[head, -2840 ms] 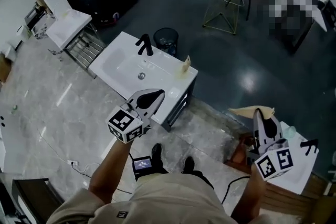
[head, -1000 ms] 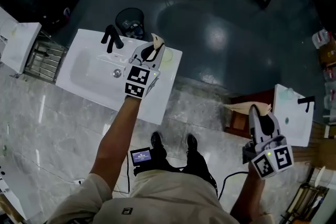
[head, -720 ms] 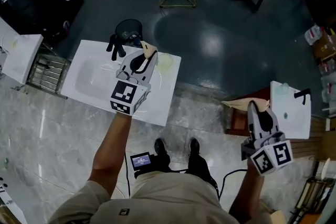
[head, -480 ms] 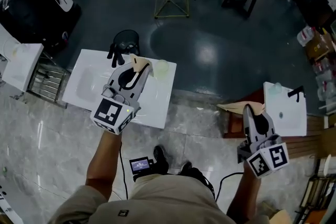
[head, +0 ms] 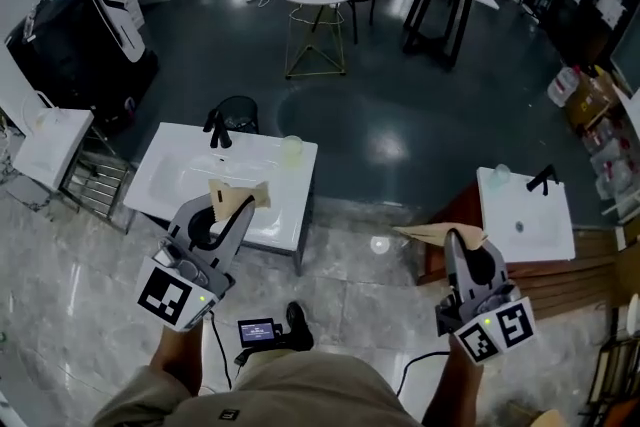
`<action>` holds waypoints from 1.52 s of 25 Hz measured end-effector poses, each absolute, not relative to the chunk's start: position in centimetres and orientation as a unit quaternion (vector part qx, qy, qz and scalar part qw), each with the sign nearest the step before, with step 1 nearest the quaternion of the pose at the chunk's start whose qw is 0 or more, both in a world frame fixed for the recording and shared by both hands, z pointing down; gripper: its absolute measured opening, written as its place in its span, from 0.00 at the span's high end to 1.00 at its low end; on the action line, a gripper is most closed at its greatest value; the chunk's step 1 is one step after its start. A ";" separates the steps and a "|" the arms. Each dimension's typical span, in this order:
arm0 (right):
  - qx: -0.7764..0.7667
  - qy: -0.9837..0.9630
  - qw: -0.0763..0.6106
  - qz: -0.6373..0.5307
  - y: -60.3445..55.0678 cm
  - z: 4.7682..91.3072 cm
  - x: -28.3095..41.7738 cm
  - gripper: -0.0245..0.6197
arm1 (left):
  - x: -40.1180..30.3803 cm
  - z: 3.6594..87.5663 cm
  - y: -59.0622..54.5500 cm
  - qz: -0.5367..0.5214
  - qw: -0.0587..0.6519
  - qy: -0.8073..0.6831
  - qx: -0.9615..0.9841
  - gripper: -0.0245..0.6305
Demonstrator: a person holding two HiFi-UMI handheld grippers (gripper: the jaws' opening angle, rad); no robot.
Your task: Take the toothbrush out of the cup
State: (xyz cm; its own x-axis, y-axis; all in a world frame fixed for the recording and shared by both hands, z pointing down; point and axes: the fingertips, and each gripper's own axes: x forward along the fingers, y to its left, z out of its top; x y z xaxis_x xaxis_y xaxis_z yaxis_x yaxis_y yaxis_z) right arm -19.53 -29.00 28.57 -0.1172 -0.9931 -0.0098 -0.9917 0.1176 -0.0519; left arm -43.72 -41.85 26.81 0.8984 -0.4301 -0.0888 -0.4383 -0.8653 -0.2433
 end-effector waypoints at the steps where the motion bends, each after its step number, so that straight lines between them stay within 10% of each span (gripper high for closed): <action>1: -0.662 0.749 0.023 -0.012 -27.6 28.3 -19.7 0.92 | -43.8 26.9 -40.2 0.012 0.130 0.224 -0.966 0.92; 38: -0.658 0.753 0.019 -0.010 -9.1 27.3 -33.4 0.92 | -54.5 26.3 -22.1 -0.007 0.127 0.200 -0.971 0.92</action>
